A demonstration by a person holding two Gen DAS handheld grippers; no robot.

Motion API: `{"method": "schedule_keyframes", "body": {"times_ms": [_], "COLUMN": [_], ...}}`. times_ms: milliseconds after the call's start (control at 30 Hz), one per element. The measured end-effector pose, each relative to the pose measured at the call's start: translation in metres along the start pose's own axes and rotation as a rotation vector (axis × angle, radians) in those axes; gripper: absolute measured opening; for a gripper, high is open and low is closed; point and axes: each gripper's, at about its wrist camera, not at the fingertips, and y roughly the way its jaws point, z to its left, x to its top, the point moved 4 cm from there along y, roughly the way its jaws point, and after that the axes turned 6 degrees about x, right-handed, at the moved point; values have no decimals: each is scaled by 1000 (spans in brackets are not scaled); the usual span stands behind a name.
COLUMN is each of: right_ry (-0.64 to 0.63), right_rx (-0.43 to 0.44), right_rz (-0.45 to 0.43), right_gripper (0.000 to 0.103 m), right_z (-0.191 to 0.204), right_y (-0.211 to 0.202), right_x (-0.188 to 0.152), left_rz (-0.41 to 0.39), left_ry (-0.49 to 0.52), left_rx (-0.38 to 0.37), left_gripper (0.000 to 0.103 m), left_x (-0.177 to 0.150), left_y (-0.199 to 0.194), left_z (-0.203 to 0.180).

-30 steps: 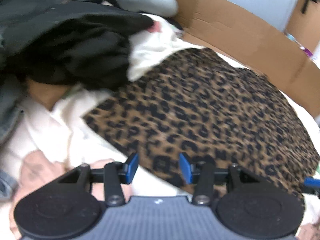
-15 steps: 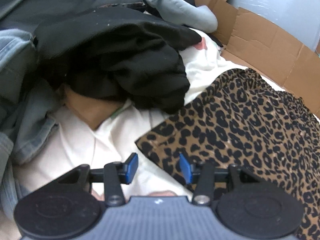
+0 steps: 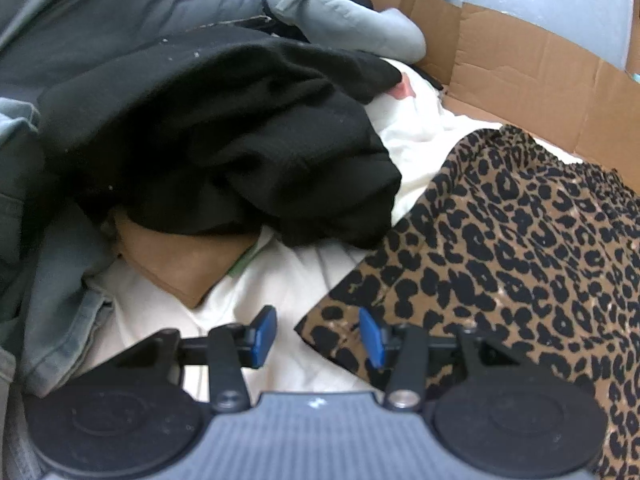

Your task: Fold clothes

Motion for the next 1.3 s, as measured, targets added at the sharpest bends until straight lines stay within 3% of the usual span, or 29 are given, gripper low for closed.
{"method": "schedule_keyframes", "body": {"times_ms": [167,267,300,400,433,567,833,967,1200,1300], "right_ry": [-2,-3,-3,-5,-5,-8,-4,-2,0,7], "right_rx": [0,1,1,2,2,1,2,3,6,10], "right_rz": [1,1,1,1,1,1,0,0,0,-1], "right_gripper": [29,29,29,29,29,29,29,29,29,29], "right_z": [0,-1,-1,-1,-1,-1,-1,-1,-1,-2], "right_y": [0,0,0,0,1,0,1,1,0,-1], "right_x": [0,0,0,0,0,0,-1,-1,-1,-1], "left_rz": [12,15,15,-2,-12,-27,1,3,12,7], "left_ry": [-21,-37,-38,-32,-32,-34,-56,-62,-88,-87], "left_rx": [-21,-37,-42,-50,-50,-60,-109,-121,-155,-158], "left_gripper": [48,42,39,15,12,12,34,35,8,3], "left_x": [-4,-4,-4,-1,0,3,-2,-7,-5,-5], "left_y": [6,7,7,5,3,1,9,11,13,7], "left_z": [2,5,5,6,7,11,13,17,24,24]}}
